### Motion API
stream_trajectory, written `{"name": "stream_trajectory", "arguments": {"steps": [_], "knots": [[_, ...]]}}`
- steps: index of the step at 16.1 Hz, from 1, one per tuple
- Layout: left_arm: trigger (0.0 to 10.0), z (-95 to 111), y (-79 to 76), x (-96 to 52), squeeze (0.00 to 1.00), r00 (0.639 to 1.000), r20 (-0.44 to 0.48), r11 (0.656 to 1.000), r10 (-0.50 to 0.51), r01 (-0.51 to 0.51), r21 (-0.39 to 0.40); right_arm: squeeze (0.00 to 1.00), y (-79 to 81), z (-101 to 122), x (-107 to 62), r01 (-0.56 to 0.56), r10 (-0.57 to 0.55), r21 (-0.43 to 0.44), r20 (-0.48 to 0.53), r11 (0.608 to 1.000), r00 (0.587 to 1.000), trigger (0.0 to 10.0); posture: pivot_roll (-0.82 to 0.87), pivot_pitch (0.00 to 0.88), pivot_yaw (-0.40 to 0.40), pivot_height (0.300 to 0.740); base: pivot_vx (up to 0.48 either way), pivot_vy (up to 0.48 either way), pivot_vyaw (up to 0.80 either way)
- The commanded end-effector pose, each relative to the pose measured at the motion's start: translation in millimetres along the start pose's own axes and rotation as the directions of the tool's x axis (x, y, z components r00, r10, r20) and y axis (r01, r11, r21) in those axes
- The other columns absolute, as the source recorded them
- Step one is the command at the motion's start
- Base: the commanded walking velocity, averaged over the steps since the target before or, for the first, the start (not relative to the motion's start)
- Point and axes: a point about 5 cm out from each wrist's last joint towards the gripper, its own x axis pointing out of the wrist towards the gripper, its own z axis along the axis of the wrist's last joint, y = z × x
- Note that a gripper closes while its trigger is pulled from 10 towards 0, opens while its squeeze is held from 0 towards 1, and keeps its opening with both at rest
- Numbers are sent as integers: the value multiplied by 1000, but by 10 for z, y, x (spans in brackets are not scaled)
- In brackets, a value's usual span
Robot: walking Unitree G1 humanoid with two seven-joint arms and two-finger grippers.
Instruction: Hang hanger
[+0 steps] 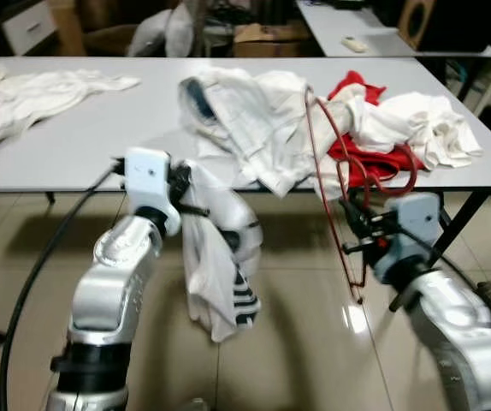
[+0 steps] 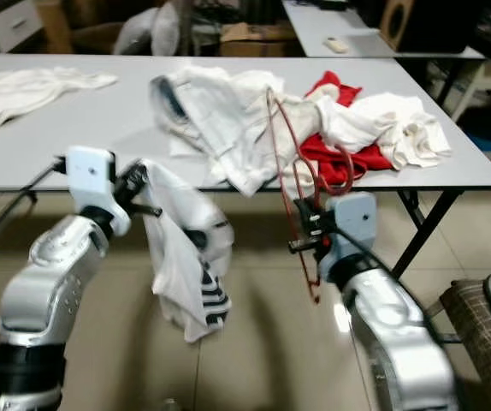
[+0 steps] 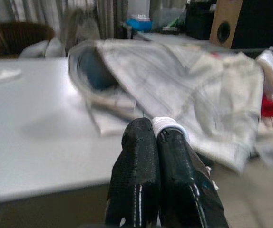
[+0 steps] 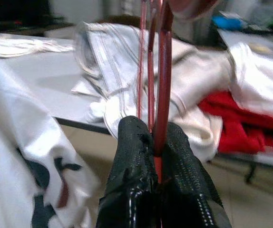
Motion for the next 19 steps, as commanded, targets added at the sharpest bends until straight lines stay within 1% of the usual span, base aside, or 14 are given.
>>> {"name": "stream_trajectory", "arguments": {"steps": [1, 3, 4, 5, 6, 7, 8, 9, 12, 13, 14, 16, 17, 19], "knots": [[10000, 231, -32, 74, 0, 997, 72, 1000, -19, 19, 10, 0, -46, 106, -63, -57, 57, -25, 16, 998, 998, 10000, -12, 13, 26, 740, 390, 0, 0], [10000, 362, 92, 153, 0, 996, 91, 999, 15, -19, 37, 0, -86, 196, -131, -146, 147, -74, 10, 987, 989, 10000, -14, 8, 32, 740, 384, 0, 0], [10000, 459, 168, 213, 0, 994, 105, 998, 29, -35, 55, 0, -113, 258, -193, -218, 219, -115, -5, 969, 976, 10000, -12, 3, 37, 740, 386, 0, 0], [10000, 679, 261, 335, 0, 989, 144, 995, 25, -39, 95, 0, -177, 348, -326, -347, 340, -180, -69, 921, 938, 10000, -6, 0, 44, 740, 382, 0, 0], [10000, 753, 281, 372, 0, 987, 159, 994, 22, -39, 105, 0, -208, 369, -369, -384, 371, -194, -102, 902, 923, 10000, -5, 0, 45, 740, 386, 0, 0], [10000, 974, 300, 470, 0, 979, 205, 993, -7, -17, 114, 0, -240, 427, -455, -482, 451, -219, -178, 849, 875, 10000, -5, 0, 49, 740, 386, 0, 0], [10000, 1044, 288, 503, 0, 975, 220, 992, -28, 0, 125, 0, -232, 445, -476, -516, 480, -215, -197, 829, 855, 10000, -3, 0, 51, 740, 386, 0, 0], [10000, 1154, 272, 569, 0, 969, 238, 989, -61, 26, 145, 0, -209, 467, -518, -585, 539, -205, -240, 785, 807, 10000, 0, 0, 52, 740, 382, 0, 0], [10000, 1405, 261, 716, 0, 952, 281, 983, -117, 70, 173, 0, -189, 488, -551, -686, 621, -173, -312, 707, 719, 10000, 1, 0, 41, 740, 385, 0, 0], [10000, 1453, 234, 733, 0, 947, 290, 980, -141, 92, 176, 0, -183, 485, -541, -697, 630, -170, -322, 696, 707, 10000, 2, 0, 40, 740, 386, 0, 0], [10000, 1556, 146, 748, 0, 927, 310, 969, -210, 157, 189, 0, -167, 471, -487, -711, 634, -185, -342, 678, 693, 10000, 2, 0, 40, 740, 382, 0, 0], [10000, 1632, 74, 745, 0, 907, 326, 957, -266, 210, 199, 0, -188, 460, -385, -694, 608, -224, -350, 684, 712, 10000, 2, 0, 42, 740, 384, 0, 0], [10000, 1701, 26, 731, 0, 891, 343, 950, -299, 241, 201, 0, -204, 479, -291, -681, 595, -258, -340, 686, 728, 10000, 5, 0, 41, 740, 382, 0, 0], [10000, 1765, -9, 710, 0, 872, 364, 942, -328, 274, 193, 0, -203, 525, -214, -676, 598, -280, -318, 682, 735, 10000, 6, 0, 38, 740, 386, 0, 0]]}}
